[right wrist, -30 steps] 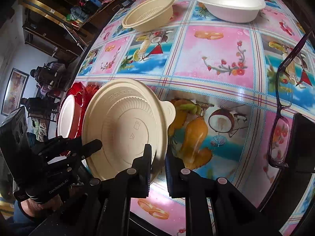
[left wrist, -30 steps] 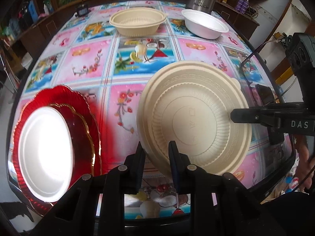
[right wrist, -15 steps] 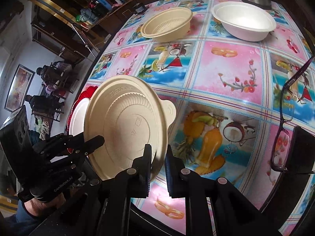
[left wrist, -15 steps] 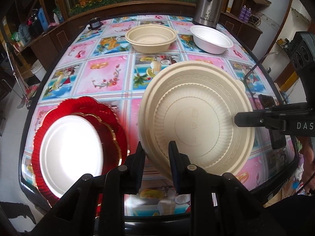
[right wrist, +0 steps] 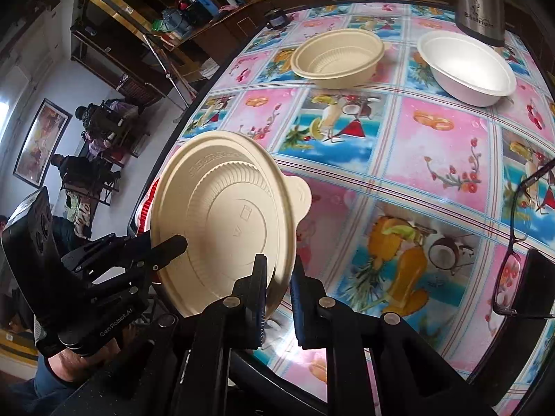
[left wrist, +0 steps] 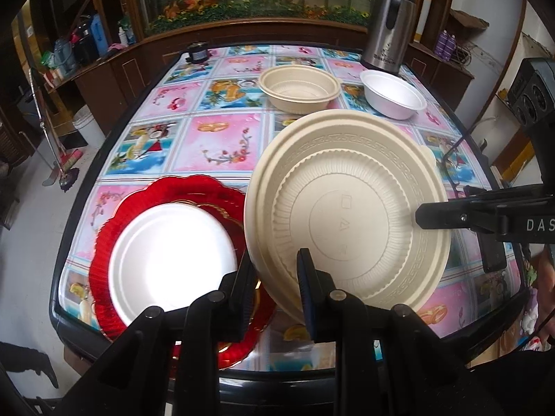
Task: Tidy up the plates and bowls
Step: 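Lift the beige pulp plate with the left tool and carry it over the stack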
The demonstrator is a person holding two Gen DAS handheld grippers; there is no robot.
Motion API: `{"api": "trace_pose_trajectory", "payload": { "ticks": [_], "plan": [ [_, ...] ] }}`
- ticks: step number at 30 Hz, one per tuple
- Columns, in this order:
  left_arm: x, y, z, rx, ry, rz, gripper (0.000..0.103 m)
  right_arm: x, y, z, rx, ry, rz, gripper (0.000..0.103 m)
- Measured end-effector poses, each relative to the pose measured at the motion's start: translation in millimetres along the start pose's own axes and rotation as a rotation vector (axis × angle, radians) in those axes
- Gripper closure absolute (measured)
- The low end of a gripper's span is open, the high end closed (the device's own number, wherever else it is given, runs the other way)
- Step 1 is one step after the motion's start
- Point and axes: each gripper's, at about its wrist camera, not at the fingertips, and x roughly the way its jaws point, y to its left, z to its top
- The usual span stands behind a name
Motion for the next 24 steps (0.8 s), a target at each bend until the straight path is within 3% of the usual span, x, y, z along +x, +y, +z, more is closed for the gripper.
{"api": "trace_pose_trajectory", "payload": {
  "ticks": [15, 24],
  "plan": [
    [-26, 59, -8, -0.094, -0.036, 0.055, 0.080, 26, 49, 17, -0.052, 0.043, 0.063, 0.089],
    [-29, 109, -15, -0.162, -0.023, 0.105, 0.080, 68, 85, 36, -0.039, 0.118, 0.127, 0.089]
  ]
}}
